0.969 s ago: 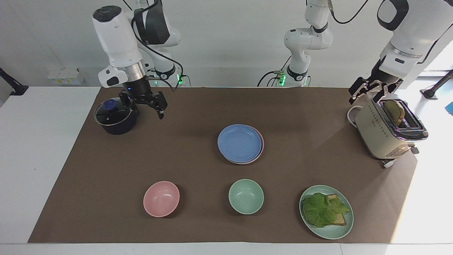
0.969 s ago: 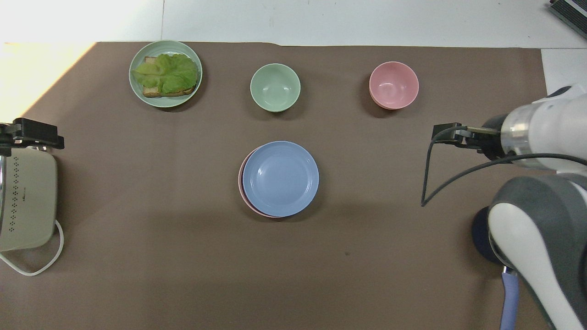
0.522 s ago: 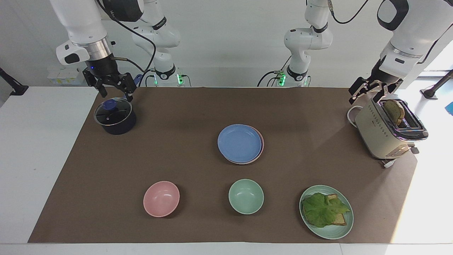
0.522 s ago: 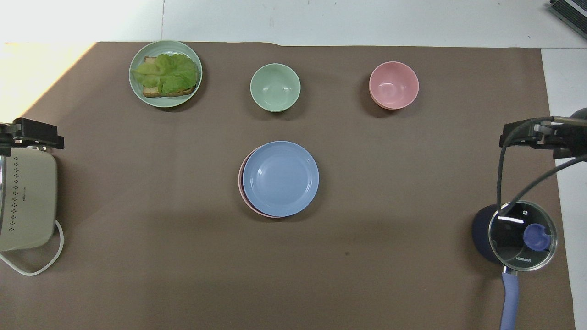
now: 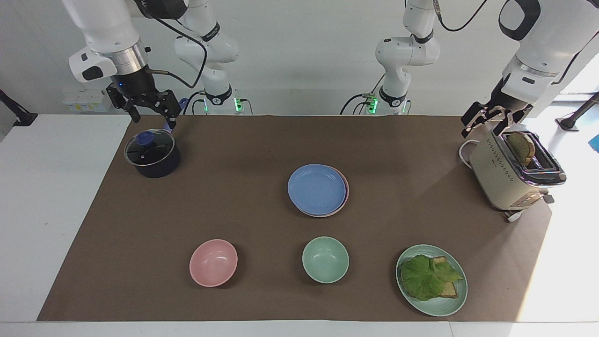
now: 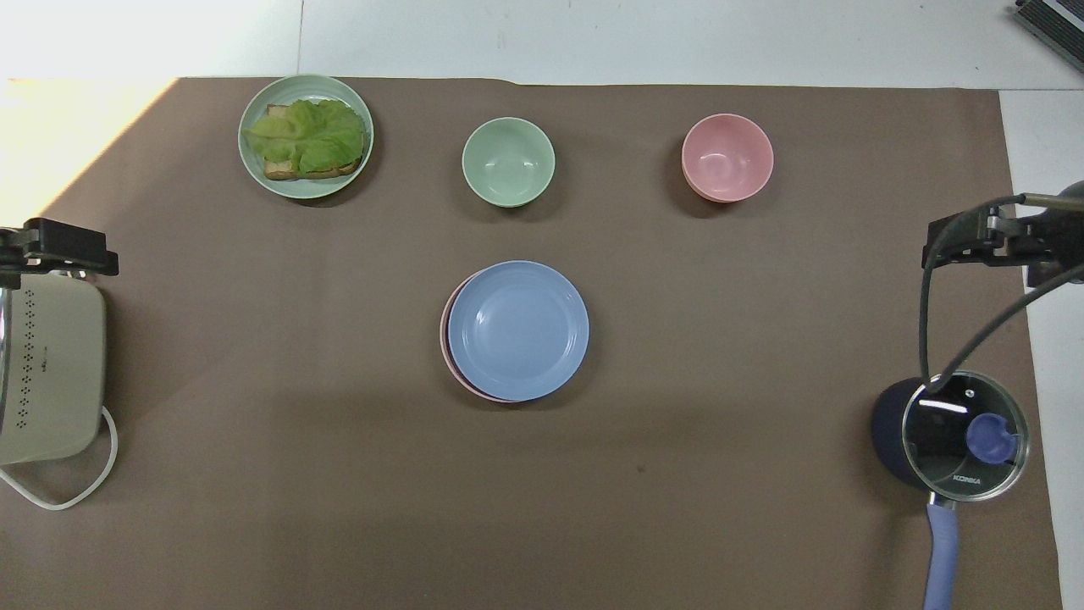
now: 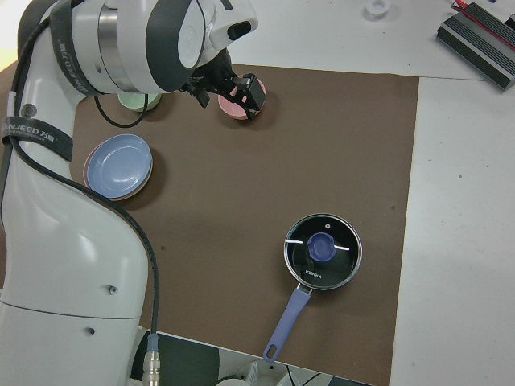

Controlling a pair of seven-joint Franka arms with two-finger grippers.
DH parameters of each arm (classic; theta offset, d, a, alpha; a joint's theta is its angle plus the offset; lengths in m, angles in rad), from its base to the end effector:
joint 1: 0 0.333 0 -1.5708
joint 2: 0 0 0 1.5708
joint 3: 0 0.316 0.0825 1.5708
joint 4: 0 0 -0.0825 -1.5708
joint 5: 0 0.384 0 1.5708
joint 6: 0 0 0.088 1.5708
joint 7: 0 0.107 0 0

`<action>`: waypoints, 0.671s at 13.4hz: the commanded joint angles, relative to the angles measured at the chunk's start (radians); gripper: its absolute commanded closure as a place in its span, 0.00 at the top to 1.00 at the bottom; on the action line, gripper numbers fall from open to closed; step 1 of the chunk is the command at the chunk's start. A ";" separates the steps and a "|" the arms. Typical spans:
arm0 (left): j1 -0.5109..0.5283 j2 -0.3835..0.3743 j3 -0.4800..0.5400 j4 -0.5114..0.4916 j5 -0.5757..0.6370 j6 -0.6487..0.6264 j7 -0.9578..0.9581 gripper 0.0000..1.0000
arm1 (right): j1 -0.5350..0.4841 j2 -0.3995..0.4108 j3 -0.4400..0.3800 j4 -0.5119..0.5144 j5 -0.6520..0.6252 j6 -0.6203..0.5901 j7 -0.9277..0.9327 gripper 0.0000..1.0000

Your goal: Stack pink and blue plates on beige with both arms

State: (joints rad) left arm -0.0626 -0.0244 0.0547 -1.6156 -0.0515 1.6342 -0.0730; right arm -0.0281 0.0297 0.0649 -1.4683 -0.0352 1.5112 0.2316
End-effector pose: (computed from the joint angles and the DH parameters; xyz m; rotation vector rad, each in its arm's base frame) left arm 0.5528 -0.0092 0.6226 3.0847 0.1038 0.0630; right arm 0.5580 0.0160 0.6509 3.0953 -0.3061 0.0273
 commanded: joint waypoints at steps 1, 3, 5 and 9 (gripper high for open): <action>0.007 -0.005 -0.007 0.003 0.021 -0.016 0.004 1.00 | -0.001 -0.013 0.006 -0.015 -0.011 -0.020 -0.027 1.00; 0.007 -0.003 -0.007 0.003 0.021 -0.016 0.004 1.00 | -0.001 -0.017 0.006 -0.020 -0.008 -0.020 -0.058 1.00; 0.007 -0.003 -0.007 0.003 0.021 -0.016 0.004 1.00 | -0.003 -0.017 0.006 -0.021 -0.006 -0.020 -0.061 1.00; 0.007 -0.005 -0.007 0.003 0.021 -0.016 0.004 1.00 | -0.006 -0.034 0.004 -0.047 0.001 -0.020 -0.064 1.00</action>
